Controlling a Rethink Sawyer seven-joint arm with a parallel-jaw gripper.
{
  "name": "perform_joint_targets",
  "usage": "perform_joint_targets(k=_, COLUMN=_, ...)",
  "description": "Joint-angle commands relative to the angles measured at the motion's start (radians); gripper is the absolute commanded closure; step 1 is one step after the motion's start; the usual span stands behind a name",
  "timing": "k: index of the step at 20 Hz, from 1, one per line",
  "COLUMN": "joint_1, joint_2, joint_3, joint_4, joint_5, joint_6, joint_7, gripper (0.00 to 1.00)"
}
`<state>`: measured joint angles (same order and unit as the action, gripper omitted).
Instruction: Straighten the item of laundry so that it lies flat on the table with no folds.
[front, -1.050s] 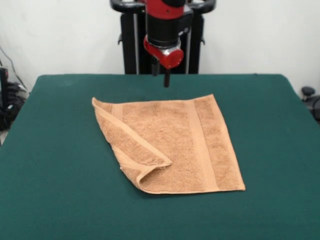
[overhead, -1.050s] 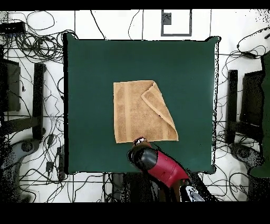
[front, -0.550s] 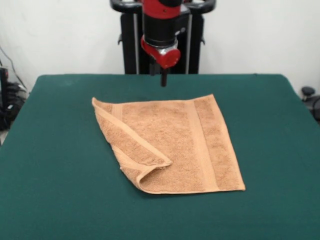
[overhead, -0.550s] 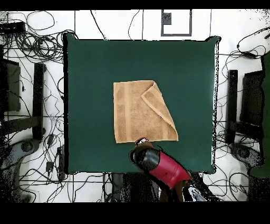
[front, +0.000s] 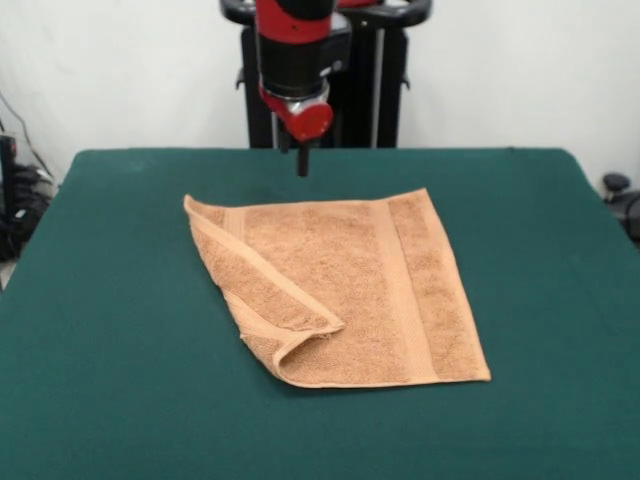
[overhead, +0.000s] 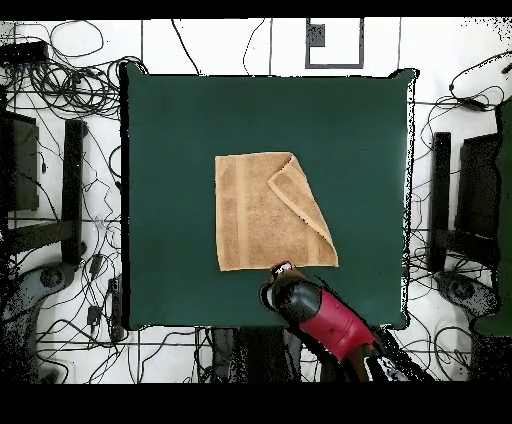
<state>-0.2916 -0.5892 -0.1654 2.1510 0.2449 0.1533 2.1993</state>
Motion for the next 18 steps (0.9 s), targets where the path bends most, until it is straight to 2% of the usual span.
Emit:
perform_joint_targets(k=1, joint_1=0.0, joint_2=0.141, joint_3=0.045, joint_4=-0.142, joint_5=0.005, joint_6=-0.06, joint_7=0.112, gripper=0.0)
perform_joint_targets(k=11, joint_1=0.023, joint_2=0.206, joint_3=0.01, joint_4=-0.278, joint_5=0.07, joint_6=-0.029, joint_7=0.154, gripper=0.0)
perform_joint_targets(k=18, joint_1=0.013, joint_2=0.188, joint_3=0.007, joint_4=-0.345, joint_5=0.097, joint_6=0.037, joint_7=0.168, gripper=0.0)
